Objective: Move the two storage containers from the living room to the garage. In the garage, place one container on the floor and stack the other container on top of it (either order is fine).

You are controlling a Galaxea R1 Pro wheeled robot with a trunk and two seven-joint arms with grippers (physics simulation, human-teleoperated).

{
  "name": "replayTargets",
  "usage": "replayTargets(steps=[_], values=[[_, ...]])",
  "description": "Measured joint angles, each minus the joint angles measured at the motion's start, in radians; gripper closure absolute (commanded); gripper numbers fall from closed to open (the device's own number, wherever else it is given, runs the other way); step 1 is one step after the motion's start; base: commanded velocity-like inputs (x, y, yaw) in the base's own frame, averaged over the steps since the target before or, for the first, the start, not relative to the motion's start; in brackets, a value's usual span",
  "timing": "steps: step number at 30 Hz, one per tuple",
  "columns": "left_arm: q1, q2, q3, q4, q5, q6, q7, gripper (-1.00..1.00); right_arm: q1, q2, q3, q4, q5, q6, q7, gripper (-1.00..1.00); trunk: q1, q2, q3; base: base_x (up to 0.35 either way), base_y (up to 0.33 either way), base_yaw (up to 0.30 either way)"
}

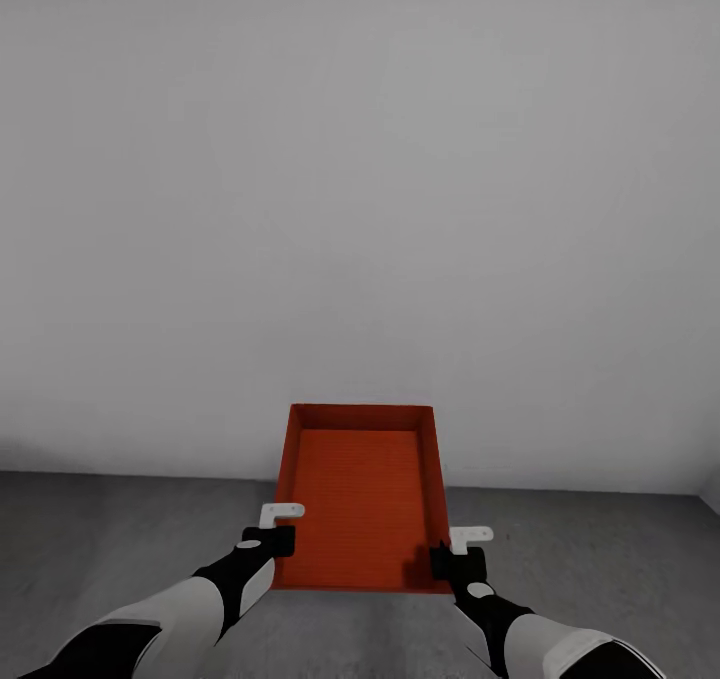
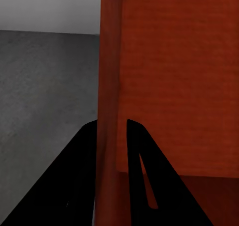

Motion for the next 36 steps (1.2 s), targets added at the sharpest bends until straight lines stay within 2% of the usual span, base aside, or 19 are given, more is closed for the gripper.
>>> replayTargets(steps=[36], values=[[0.000, 0.000, 0.000, 0.001, 0.000, 0.000, 0.000, 1.00, 0.000, 0.000, 0.000, 0.000, 0.000, 0.001, 0.000, 1.00, 0.000, 0.000, -0.057, 0.000, 0.000, 0.000]])
